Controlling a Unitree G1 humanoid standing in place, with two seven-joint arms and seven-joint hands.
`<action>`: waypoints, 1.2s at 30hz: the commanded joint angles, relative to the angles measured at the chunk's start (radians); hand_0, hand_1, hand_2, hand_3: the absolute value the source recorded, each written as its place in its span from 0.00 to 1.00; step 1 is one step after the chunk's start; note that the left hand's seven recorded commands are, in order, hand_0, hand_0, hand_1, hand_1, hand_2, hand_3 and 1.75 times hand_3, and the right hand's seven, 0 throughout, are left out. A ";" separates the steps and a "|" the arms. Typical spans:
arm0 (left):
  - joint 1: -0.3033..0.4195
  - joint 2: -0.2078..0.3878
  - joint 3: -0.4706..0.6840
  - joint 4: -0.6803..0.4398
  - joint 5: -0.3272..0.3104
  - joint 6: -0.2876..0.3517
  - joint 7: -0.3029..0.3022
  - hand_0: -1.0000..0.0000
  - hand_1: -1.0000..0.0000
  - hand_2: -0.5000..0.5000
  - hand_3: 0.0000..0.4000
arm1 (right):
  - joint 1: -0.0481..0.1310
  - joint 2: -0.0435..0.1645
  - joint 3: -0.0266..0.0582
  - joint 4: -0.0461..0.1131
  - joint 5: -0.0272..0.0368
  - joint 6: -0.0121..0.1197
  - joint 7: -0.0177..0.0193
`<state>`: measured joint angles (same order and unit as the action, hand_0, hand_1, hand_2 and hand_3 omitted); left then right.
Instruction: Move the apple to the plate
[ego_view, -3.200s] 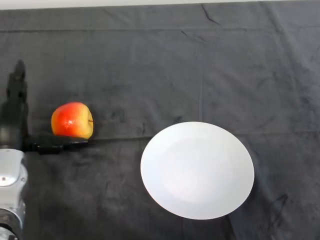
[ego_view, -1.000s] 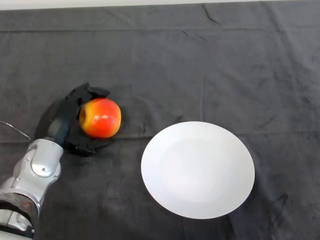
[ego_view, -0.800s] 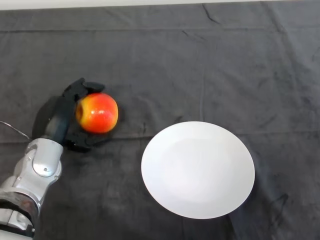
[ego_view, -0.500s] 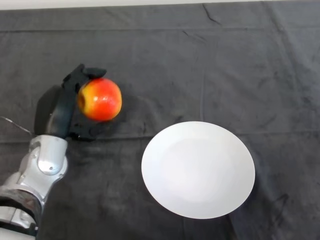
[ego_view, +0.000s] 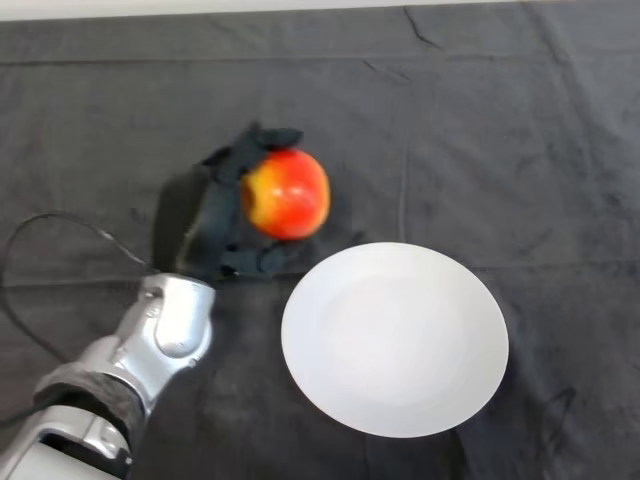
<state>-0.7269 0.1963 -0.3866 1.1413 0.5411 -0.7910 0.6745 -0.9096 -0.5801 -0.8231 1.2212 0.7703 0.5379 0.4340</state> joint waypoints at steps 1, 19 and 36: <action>-0.064 0.000 -0.035 -0.034 0.029 -0.023 0.026 0.00 0.00 0.50 1.00 | 0.037 -0.020 -0.0048 0.010 0.0093 -0.006 0.0014; -0.068 -0.031 -0.207 0.026 0.056 -0.045 0.034 0.00 0.00 0.50 1.00 | 0.036 -0.022 -0.0053 0.014 0.0092 -0.006 0.0027; -0.070 -0.030 -0.312 0.061 0.036 -0.019 -0.018 0.00 0.38 0.31 1.00 | 0.035 -0.023 -0.0057 0.017 0.0088 -0.006 0.0037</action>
<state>-0.7406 0.1581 -0.6596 1.1609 0.5717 -0.8204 0.6745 -0.9097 -0.5801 -0.8230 1.2212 0.7703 0.5379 0.4340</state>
